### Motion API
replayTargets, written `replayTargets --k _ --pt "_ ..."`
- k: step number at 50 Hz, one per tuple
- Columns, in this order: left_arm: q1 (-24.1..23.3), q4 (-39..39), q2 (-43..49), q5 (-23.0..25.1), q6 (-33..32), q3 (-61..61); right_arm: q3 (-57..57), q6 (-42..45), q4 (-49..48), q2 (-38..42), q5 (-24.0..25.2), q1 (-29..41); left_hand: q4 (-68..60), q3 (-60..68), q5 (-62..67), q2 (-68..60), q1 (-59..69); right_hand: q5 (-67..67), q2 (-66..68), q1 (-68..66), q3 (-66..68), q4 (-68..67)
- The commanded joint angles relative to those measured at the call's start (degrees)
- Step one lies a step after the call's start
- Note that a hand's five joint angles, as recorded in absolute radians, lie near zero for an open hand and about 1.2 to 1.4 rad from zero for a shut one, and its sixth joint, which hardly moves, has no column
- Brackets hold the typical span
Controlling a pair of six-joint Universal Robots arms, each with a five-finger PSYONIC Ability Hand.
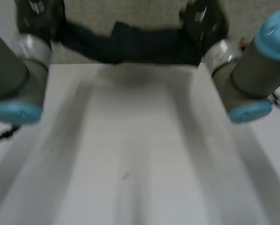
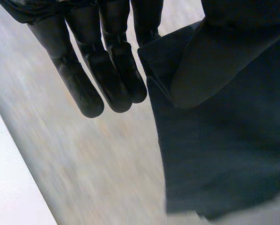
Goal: Fold the shorts.
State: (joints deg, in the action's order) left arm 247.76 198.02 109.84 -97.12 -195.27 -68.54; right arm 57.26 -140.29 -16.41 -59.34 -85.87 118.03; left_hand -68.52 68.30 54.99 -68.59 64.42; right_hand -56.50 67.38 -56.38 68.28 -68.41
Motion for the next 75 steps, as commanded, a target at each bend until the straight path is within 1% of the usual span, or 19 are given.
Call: replayTargets --k 1,5,13,18,21,28,34,43,47,52,55,57,63,67,68,70,71,74,75 --pt "-0.4 3.7 9.1 0.1 -0.7 -16.4 4.7 0.5 9.6 11.5 1.1 0.0 -11.5 11.7 15.0 -11.4 15.6 -13.5 12.6 -23.6 11.7 -11.6" --pt "-0.4 2.3 12.2 0.1 -1.5 -19.0 5.7 -0.1 15.9 13.9 1.2 -0.1 -11.5 11.7 15.0 -11.4 15.6 -13.5 12.6 -23.6 11.7 -11.6" --pt "1.1 -6.8 11.7 0.2 -3.0 -21.5 8.3 -0.4 23.7 10.7 1.5 -0.5 -11.5 11.7 15.0 -11.4 15.6 -13.5 12.6 -23.6 11.7 -11.6" --pt "2.1 -13.0 5.0 1.0 -3.2 -26.1 13.6 -0.3 27.5 4.3 1.6 -0.7 -11.5 11.7 15.0 -11.4 15.6 -13.5 12.6 -23.6 11.7 -11.6" --pt "2.1 -14.1 2.2 2.4 -3.2 -28.6 17.3 -0.3 29.1 1.0 1.6 -0.8 -11.5 11.7 15.0 -11.4 15.6 -13.5 12.6 -23.6 11.7 -11.6" --pt "1.9 -17.6 -7.4 7.0 -4.1 -38.0 26.0 1.0 32.2 -2.1 1.8 -0.9 -11.5 11.7 15.0 -11.4 15.6 -13.5 12.6 -23.6 11.7 -11.6" --pt "1.1 -23.2 -13.5 7.4 -9.4 -45.4 32.6 4.0 35.7 -5.2 2.2 -0.8 -11.5 11.7 15.0 -11.4 15.6 -13.5 12.6 -23.6 11.7 -11.6" --pt "0.8 -24.5 -21.9 7.3 -11.0 -53.0 41.9 7.2 36.9 -12.3 2.2 -0.9 -11.5 11.7 15.0 -11.4 15.6 -13.5 12.6 -23.6 11.7 -11.6" --pt "0.5 -27.6 -27.3 7.5 -12.0 -54.2 45.1 10.1 42.4 -16.9 3.2 -1.0 -11.5 11.7 15.0 -11.4 15.6 -13.5 12.6 -23.6 11.7 -11.6" --pt "0.6 -30.2 -29.7 8.3 -17.6 -52.1 45.2 13.2 48.2 -20.2 5.4 -3.4 -11.5 11.7 15.0 -11.4 15.6 -13.5 12.6 -23.6 11.7 -11.6" --pt "0.4 -28.9 -27.9 9.3 -19.7 -49.5 42.5 13.1 47.4 -20.2 6.8 -4.6 -11.5 11.7 15.0 -11.4 15.6 -13.5 12.6 -23.6 11.7 -11.6" --pt "0.1 -26.2 -23.0 9.8 -19.9 -45.7 39.9 12.1 45.6 -20.0 7.3 -5.0 -11.5 11.7 15.0 -11.4 15.6 -13.5 12.6 -23.6 11.7 -11.6" --pt "-2.5 -17.4 -9.8 8.5 -19.4 -32.3 30.8 5.4 35.9 -14.7 5.2 -6.3 -11.5 11.7 15.0 -11.4 15.6 -13.5 12.6 -23.6 11.7 -11.6" --pt "-4.5 -12.6 0.6 4.0 -18.9 -19.5 24.9 4.1 33.1 -9.5 2.0 -5.9 -11.5 11.7 15.0 -11.4 15.6 -13.5 12.6 -23.6 11.7 -11.6" --pt "-6.4 -11.4 4.9 1.5 -19.0 -13.8 23.9 4.1 32.8 -8.4 1.1 -5.8 -11.5 11.7 15.0 -11.4 15.6 -13.5 12.6 -23.6 11.7 -11.6" --pt "-8.1 -10.6 9.8 -0.8 -19.3 -7.2 21.4 4.0 31.6 -6.4 -0.7 -5.8 -11.5 11.7 15.0 -11.4 15.6 -13.5 12.6 -23.6 11.7 -11.6" --pt "-9.1 -10.2 15.0 -2.8 -19.4 -0.3 18.8 3.8 29.7 -4.1 -2.1 -5.8 -11.5 11.7 15.0 -11.4 15.6 -13.5 12.6 -23.6 11.7 -11.6" --pt "-9.6 -10.1 23.1 -5.1 -19.3 10.4 15.7 4.0 26.5 -0.6 -3.6 -5.7 -11.5 11.7 15.0 -11.4 15.6 -13.5 12.6 -23.6 11.7 -11.6" --pt "-9.6 -10.1 27.9 -5.6 -19.4 17.2 13.8 4.1 24.3 1.3 -4.5 -5.7 -11.5 11.7 15.0 -11.4 15.6 -13.5 12.6 -23.6 11.7 -11.6"
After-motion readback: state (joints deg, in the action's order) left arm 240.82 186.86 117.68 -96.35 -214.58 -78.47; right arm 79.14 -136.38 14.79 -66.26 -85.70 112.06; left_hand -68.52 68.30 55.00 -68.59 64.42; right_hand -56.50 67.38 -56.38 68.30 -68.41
